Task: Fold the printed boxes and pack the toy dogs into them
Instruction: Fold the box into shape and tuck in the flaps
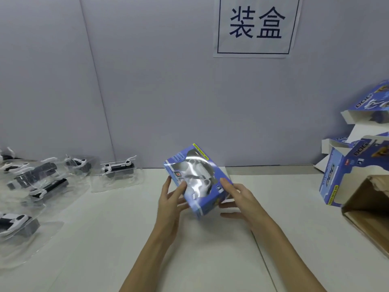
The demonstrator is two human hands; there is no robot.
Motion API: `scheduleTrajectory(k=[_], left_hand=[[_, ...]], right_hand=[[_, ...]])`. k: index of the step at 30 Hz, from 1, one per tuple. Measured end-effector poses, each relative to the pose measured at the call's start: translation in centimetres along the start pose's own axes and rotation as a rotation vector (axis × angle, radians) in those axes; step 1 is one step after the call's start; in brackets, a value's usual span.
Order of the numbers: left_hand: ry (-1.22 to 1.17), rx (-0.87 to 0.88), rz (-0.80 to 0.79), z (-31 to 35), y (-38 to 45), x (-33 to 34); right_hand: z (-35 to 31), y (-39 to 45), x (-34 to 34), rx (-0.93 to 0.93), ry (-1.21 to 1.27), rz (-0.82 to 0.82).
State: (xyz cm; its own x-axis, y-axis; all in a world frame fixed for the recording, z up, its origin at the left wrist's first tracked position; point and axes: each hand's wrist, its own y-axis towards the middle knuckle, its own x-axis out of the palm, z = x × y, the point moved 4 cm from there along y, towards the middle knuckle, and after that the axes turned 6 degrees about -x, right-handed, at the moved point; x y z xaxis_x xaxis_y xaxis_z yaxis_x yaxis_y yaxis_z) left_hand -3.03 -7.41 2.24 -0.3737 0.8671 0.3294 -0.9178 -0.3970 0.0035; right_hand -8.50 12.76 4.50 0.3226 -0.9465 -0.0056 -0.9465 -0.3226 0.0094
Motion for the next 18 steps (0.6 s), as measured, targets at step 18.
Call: scheduleTrajectory(k=[18], left_hand=[[0.26,0.0,-0.066,-3.2,2.1,-0.8]], right_hand=[[-6.9,-3.7,-13.9,-0.717,0.632,0.844]])
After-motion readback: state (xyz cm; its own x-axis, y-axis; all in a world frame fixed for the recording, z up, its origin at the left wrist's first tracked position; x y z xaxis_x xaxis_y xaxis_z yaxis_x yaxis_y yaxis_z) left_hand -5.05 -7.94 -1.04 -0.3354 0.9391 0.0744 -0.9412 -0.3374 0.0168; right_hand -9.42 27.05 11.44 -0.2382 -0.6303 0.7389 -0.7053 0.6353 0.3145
